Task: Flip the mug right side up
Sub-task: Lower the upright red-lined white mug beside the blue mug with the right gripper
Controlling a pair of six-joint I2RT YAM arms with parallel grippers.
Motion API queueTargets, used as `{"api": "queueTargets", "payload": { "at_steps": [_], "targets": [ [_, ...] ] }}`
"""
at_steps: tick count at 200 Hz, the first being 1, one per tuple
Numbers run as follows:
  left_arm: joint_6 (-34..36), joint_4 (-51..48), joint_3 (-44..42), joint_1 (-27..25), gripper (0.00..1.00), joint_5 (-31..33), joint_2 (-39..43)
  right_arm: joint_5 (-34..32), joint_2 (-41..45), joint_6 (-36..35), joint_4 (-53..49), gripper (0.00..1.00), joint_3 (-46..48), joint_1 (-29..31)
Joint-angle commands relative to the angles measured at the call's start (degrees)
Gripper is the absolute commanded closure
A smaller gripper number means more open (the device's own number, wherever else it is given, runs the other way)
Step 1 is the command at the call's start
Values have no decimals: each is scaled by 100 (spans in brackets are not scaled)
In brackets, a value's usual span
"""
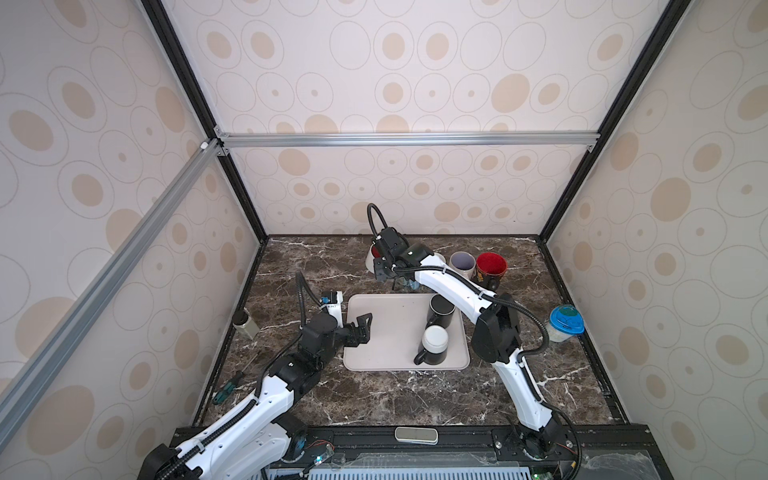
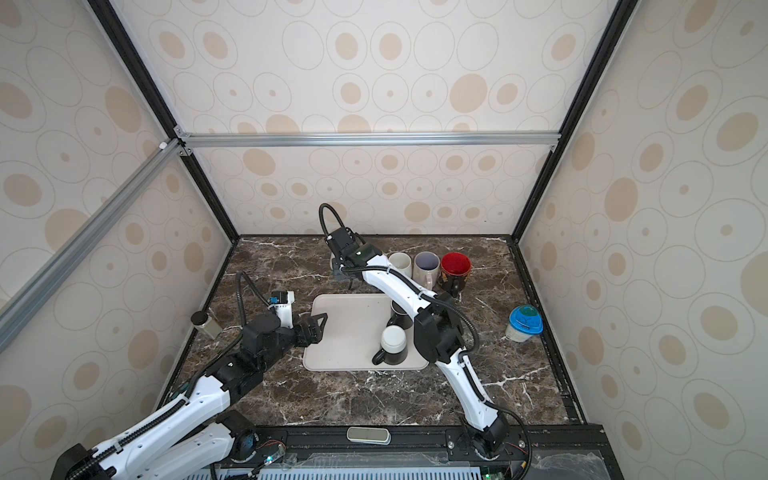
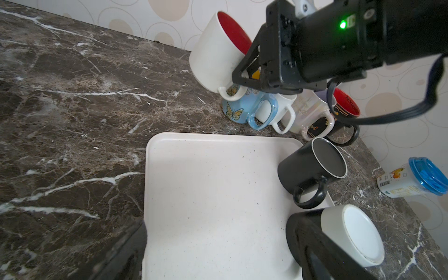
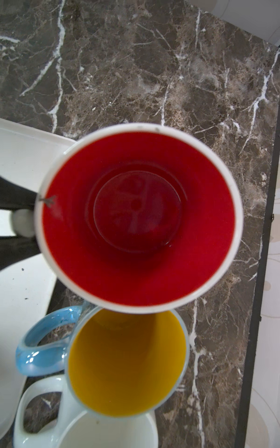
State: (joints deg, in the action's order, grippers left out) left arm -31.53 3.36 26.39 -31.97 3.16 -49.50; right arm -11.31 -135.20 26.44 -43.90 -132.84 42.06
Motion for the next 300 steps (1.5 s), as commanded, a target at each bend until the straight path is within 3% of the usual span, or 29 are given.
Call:
{"api": "queueTargets", "payload": {
  "at_steps": [1, 58, 188, 254, 300],
  "targets": [
    [146, 33, 182, -43, 3, 80, 1, 152, -232, -28, -192, 100, -584, -103],
    [146, 126, 168, -47, 3, 45, -110, 204, -806, -138, -459, 100, -955, -208],
    [68, 306, 41, -51, 1, 72, -312, -653, -1173, -411, -581, 98, -814, -171],
    [42, 333, -1, -48, 0, 62, -281, -646, -1251, -379, -583, 87, -815, -161],
    [41, 306, -16, -58, 0, 62, -223, -519, -1139, -385, -568, 66, -773, -115]
  ]
}}
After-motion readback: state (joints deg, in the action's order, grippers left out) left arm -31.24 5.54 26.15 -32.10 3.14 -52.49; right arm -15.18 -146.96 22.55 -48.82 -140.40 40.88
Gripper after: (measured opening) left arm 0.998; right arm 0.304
